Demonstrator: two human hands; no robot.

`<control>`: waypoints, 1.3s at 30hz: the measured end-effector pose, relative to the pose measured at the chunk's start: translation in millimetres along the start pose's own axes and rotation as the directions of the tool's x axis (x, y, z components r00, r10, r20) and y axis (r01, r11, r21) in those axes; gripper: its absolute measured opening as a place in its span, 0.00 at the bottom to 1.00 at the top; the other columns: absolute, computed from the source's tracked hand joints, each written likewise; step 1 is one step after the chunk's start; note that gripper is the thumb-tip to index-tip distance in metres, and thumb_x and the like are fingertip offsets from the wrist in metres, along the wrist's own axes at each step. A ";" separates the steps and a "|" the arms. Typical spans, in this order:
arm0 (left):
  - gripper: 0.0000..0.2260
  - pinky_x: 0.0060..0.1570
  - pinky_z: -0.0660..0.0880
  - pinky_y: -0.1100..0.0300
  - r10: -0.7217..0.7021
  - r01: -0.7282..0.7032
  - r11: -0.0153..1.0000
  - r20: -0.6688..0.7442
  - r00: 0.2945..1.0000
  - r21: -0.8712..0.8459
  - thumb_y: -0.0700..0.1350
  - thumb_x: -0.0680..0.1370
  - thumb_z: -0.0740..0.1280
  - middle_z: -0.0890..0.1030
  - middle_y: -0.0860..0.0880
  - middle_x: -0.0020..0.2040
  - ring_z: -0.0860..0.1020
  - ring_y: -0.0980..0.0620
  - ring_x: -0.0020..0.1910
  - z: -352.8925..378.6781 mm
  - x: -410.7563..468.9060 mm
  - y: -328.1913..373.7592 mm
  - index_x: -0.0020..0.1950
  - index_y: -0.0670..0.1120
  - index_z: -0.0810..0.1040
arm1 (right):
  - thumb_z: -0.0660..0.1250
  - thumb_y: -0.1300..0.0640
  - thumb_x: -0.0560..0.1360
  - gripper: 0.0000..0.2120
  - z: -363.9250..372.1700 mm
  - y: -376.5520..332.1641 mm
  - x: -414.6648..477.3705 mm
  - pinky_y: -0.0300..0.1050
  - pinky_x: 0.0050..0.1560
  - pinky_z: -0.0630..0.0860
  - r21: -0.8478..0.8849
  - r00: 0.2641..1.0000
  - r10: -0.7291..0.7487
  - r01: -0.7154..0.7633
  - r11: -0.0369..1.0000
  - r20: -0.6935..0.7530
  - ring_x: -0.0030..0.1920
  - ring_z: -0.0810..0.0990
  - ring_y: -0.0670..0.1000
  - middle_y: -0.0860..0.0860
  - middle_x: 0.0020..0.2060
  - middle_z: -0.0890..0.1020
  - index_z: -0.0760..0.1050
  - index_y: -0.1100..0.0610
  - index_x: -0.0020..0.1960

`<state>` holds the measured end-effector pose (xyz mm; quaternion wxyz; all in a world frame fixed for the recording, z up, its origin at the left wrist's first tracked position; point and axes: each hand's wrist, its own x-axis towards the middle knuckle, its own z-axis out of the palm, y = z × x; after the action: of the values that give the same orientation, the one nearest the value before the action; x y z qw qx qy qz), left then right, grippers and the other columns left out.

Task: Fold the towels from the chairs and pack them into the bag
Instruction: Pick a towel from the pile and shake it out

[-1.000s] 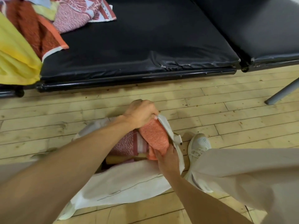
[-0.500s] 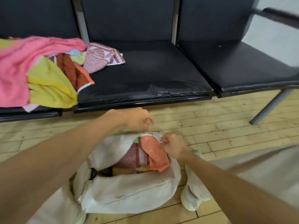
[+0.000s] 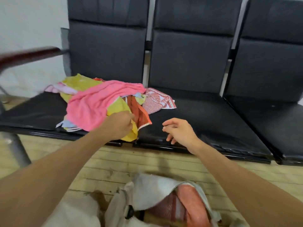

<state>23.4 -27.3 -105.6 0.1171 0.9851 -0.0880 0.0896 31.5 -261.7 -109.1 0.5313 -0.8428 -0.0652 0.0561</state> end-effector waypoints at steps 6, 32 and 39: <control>0.23 0.58 0.70 0.47 -0.488 0.484 0.871 -0.053 0.871 -0.081 0.48 0.76 0.67 0.71 0.39 0.64 0.70 0.40 0.62 3.3 -23.9 -92.0 0.69 0.42 0.70 | 0.68 0.63 0.76 0.06 72.6 -13.4 32.0 0.41 0.28 0.75 0.127 0.994 -0.003 -0.010 0.992 0.108 0.29 0.78 0.49 0.56 0.45 0.84 0.80 0.58 0.52; 0.07 0.33 0.70 0.71 -0.026 -0.045 0.409 -0.061 0.998 -0.911 0.40 0.79 0.66 0.80 0.56 0.29 0.77 0.63 0.31 -55.8 -7.5 65.9 0.40 0.46 0.76 | 0.61 0.65 0.79 0.08 23.2 -88.5 38.6 0.46 0.38 0.78 0.690 0.977 0.196 -0.198 0.696 0.082 0.41 0.80 0.54 0.58 0.45 0.81 0.75 0.63 0.56; 0.13 0.33 0.72 0.67 0.073 0.097 0.485 0.150 0.986 -0.869 0.44 0.83 0.58 0.81 0.48 0.36 0.77 0.56 0.31 -30.1 12.9 102.1 0.43 0.45 0.78 | 0.56 0.71 0.75 0.18 -83.0 -52.9 6.3 0.48 0.51 0.76 0.448 0.997 0.065 -0.080 0.891 0.050 0.48 0.82 0.55 0.58 0.49 0.84 0.80 0.63 0.58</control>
<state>11.4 -119.6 -52.3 0.5938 0.7934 -0.1237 -0.0509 48.7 -311.9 -25.9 0.7080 -0.6980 -0.0280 0.1038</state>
